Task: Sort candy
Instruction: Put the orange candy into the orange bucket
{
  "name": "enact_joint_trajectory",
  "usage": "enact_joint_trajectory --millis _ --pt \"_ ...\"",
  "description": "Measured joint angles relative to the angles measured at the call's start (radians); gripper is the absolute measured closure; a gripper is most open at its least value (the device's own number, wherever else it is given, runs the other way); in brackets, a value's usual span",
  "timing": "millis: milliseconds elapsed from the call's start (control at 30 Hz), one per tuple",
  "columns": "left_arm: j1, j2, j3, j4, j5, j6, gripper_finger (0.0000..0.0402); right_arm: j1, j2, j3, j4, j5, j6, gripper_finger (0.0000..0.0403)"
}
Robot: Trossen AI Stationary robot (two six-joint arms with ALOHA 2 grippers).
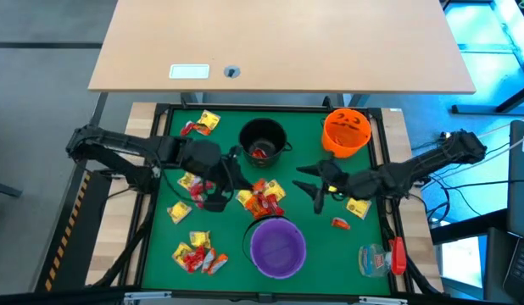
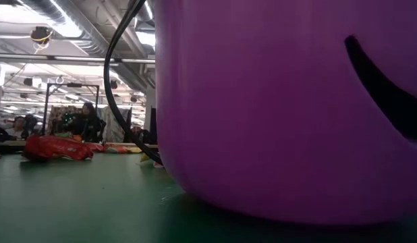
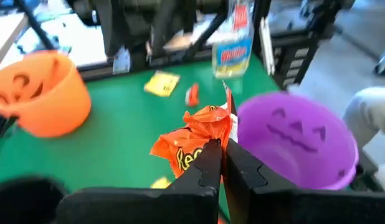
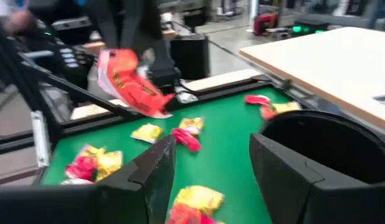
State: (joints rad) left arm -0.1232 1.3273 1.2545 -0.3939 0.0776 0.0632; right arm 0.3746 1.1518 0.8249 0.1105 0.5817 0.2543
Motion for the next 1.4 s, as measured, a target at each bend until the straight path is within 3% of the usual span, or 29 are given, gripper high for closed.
enact_joint_trajectory --millis 233,467,867,1033,1400 --pt "0.068 0.002 0.0 0.072 0.101 -0.001 0.0402 -0.104 0.109 0.0 0.21 -0.18 -0.081 0.0137" --pt "0.095 0.015 0.0 0.076 0.115 -0.008 0.0401 -0.115 0.171 0.0 0.357 -0.21 -0.18 0.0068" --pt "0.112 0.115 -0.01 0.209 0.173 -0.045 0.0401 -0.114 0.24 0.0 0.441 -0.26 -0.171 0.0057" --pt "0.112 0.128 -0.01 0.22 0.176 -0.054 0.0401 -0.114 0.239 0.0 0.407 -0.261 -0.149 0.0095" --pt "0.112 0.127 -0.01 0.222 0.169 -0.056 0.0401 -0.113 0.239 0.0 0.38 -0.268 -0.155 0.0279"
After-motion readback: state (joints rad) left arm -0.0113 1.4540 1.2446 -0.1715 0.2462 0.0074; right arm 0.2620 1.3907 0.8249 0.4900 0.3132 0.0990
